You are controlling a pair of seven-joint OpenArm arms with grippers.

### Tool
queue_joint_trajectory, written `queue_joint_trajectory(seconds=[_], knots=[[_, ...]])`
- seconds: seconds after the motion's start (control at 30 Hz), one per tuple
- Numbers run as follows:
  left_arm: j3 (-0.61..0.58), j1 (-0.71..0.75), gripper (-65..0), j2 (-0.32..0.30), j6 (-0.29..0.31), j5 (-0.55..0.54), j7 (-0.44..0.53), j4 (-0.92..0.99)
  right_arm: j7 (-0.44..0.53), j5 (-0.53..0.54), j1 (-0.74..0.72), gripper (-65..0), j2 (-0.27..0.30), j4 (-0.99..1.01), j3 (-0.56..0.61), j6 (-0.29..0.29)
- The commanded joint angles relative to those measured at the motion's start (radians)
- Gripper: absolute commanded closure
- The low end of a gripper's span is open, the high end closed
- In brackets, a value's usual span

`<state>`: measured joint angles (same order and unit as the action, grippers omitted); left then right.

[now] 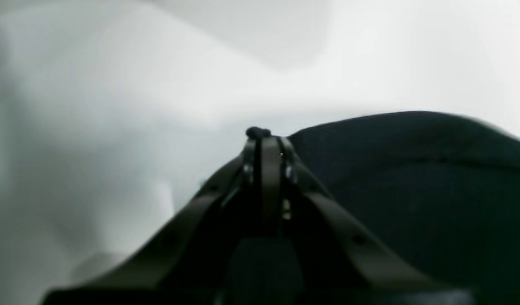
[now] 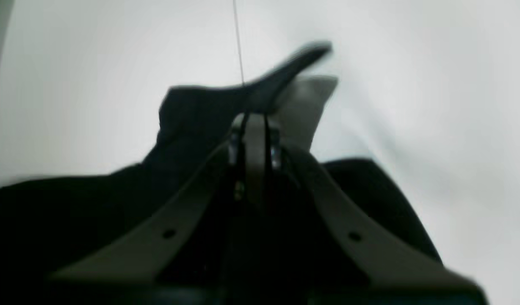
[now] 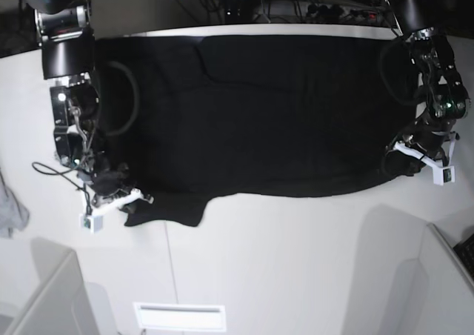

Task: Fold the T-shirt properly
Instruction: 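Lift the hem and fold it over toward the collar edge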

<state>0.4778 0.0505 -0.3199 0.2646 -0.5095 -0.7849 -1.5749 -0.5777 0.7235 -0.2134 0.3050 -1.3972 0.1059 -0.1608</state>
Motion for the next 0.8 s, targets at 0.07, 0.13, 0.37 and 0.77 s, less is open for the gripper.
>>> queue_joint_trajectory(seconds=[0.07,0.13,0.37,0.77], knots=[[0.065,-0.007,0.0,-0.012,0.011,-0.054,-0.054,-0.074,-0.006,0.002,0.009,0.0,0.016,-0.072,-0.054,0.004],[0.101,0.002,0.0,-0.011,0.012,-0.077,-0.094,-0.107,-0.028,0.002,0.033,0.0,0.015,-0.104,-0.073,0.004],[0.115,0.065,0.0,-0.014,0.012,-0.091,-0.118,-0.198,-0.037,0.003,0.114,0.0,0.015,-0.173,-0.13,0.004],[0.118,0.193,0.0,-0.031,0.014,-0.096,-0.117,-0.261,-0.037,0.003,0.289,0.0,0.013,-0.33,-0.206,0.004]])
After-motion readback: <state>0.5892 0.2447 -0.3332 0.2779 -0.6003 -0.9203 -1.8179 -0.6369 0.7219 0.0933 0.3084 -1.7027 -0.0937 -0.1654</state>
